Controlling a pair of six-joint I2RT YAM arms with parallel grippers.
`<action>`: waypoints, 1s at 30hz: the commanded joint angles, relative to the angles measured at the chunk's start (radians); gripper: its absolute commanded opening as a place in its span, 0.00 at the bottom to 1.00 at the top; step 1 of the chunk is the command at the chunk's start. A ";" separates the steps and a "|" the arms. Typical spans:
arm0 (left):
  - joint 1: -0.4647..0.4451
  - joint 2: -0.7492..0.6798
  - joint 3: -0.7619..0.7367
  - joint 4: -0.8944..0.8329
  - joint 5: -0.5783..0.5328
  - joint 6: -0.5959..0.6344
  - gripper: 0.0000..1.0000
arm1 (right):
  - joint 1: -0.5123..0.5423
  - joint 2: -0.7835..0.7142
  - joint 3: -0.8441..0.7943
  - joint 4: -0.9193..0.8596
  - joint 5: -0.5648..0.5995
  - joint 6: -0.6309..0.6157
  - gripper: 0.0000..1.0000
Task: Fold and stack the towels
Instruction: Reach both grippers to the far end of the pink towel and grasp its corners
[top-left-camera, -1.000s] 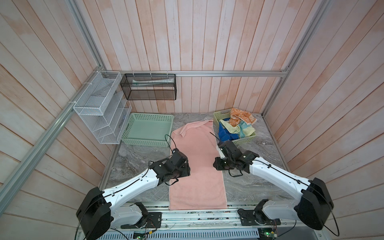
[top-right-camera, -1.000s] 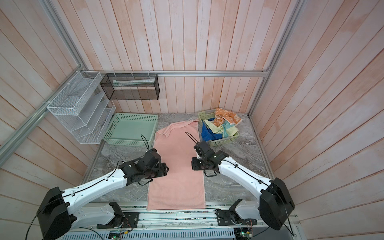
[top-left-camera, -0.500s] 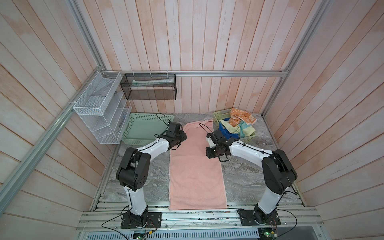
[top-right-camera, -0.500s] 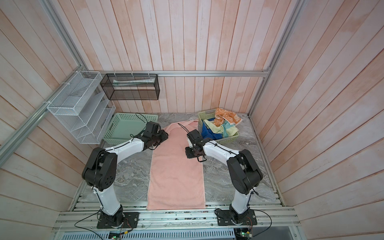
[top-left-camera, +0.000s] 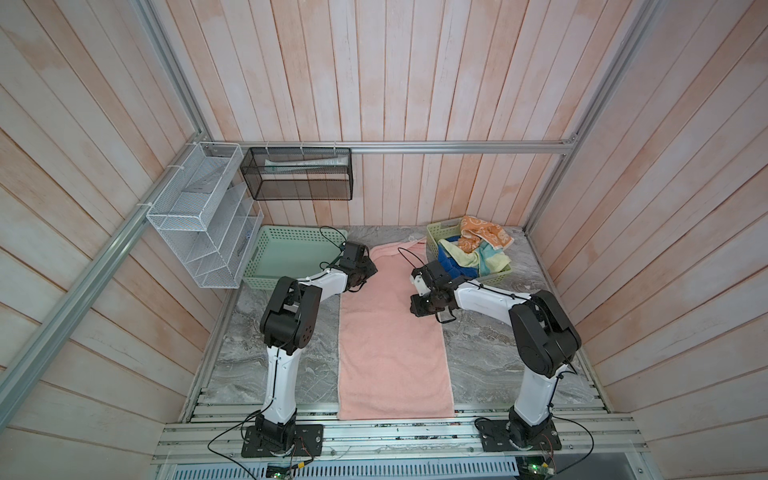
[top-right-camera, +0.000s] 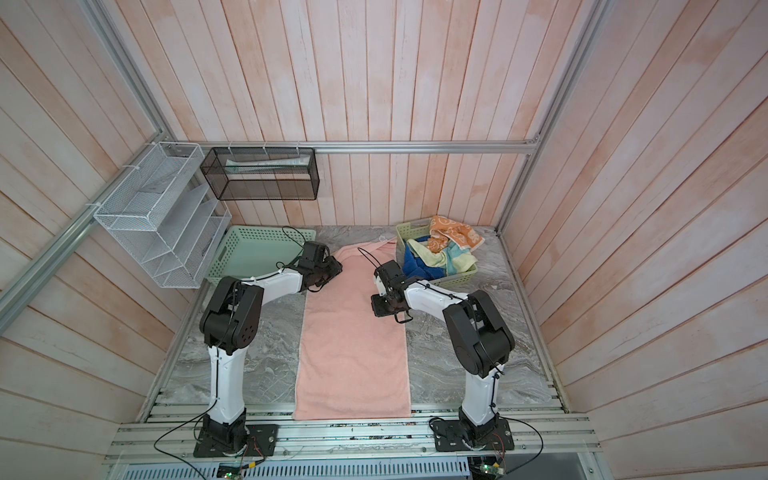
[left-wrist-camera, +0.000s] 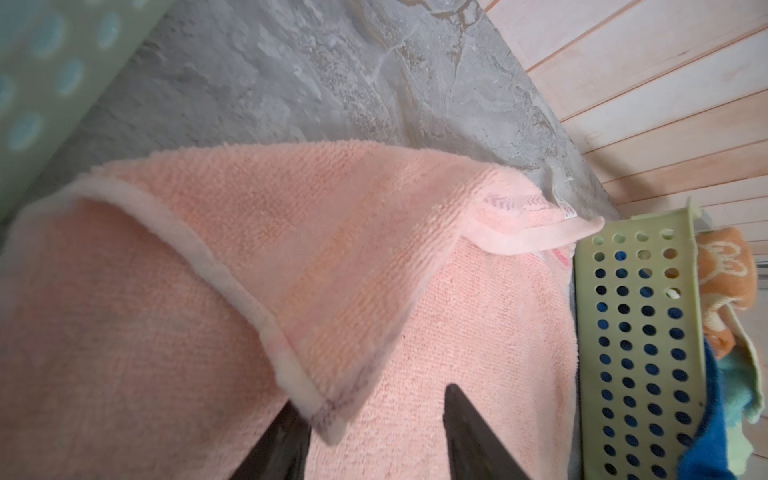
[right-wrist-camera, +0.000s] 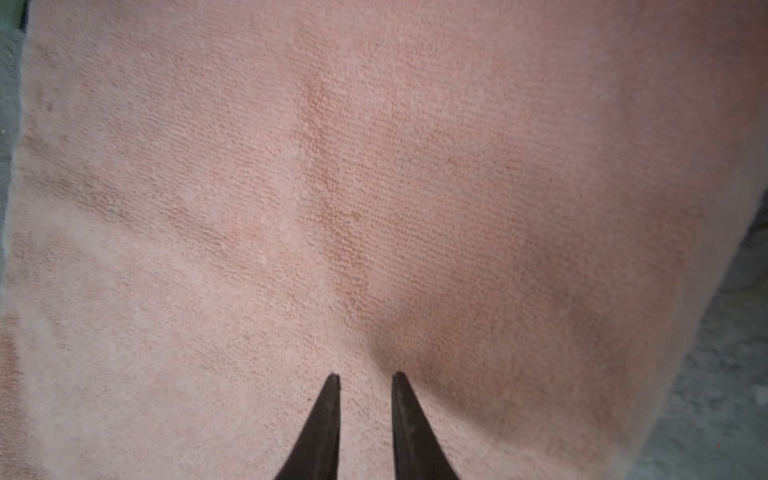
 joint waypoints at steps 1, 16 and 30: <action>0.004 0.039 0.034 0.061 -0.019 0.023 0.54 | -0.009 0.027 -0.003 0.016 -0.019 -0.020 0.24; 0.011 -0.296 -0.130 0.173 0.202 0.153 0.00 | -0.015 0.052 -0.001 0.001 0.005 -0.003 0.24; 0.012 -0.704 -0.665 -0.026 0.484 0.188 0.00 | -0.018 -0.172 -0.124 0.052 0.108 0.083 0.26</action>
